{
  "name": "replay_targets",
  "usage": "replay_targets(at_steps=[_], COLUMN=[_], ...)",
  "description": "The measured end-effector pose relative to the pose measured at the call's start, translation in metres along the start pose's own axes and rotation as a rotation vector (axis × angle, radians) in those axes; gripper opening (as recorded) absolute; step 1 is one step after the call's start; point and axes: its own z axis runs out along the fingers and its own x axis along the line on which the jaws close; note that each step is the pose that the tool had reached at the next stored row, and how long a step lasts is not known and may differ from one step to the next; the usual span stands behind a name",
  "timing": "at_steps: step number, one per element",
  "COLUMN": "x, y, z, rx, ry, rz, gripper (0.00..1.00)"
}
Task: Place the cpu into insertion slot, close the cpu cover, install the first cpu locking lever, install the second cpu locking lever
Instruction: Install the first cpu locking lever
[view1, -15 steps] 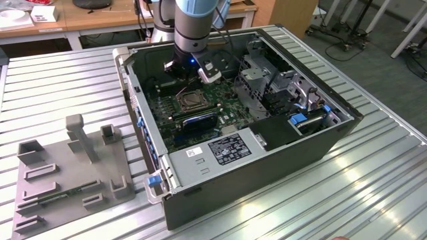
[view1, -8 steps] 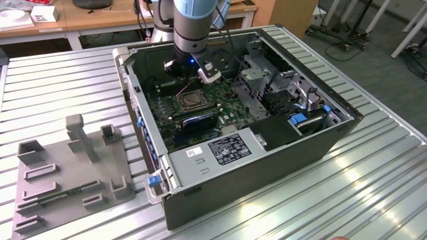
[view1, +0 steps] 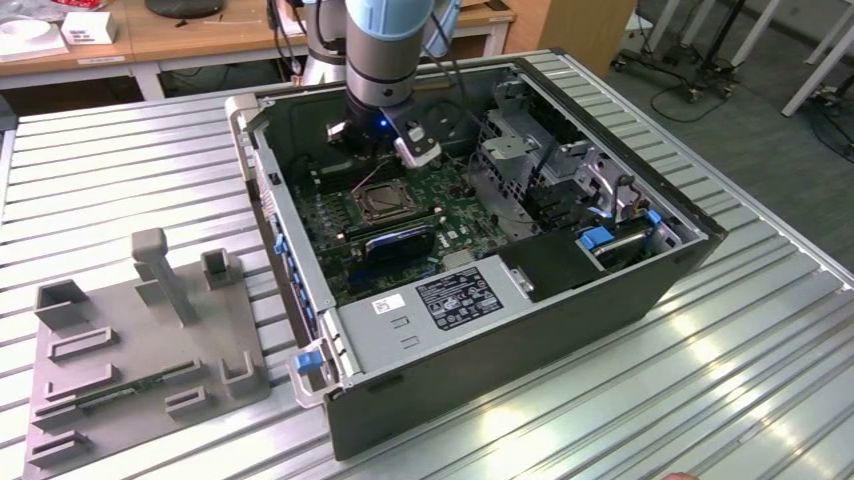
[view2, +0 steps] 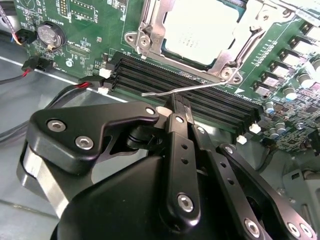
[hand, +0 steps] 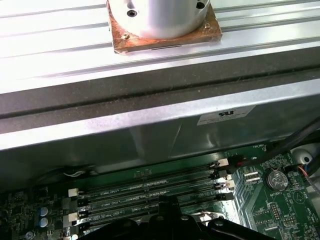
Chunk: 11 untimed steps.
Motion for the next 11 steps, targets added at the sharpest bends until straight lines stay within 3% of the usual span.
replay_targets(at_steps=[11], x=[-0.0016], y=[-0.003], z=[0.0067], rx=[-0.0007], ry=[0.0001], rz=[0.0], gripper=[0.11])
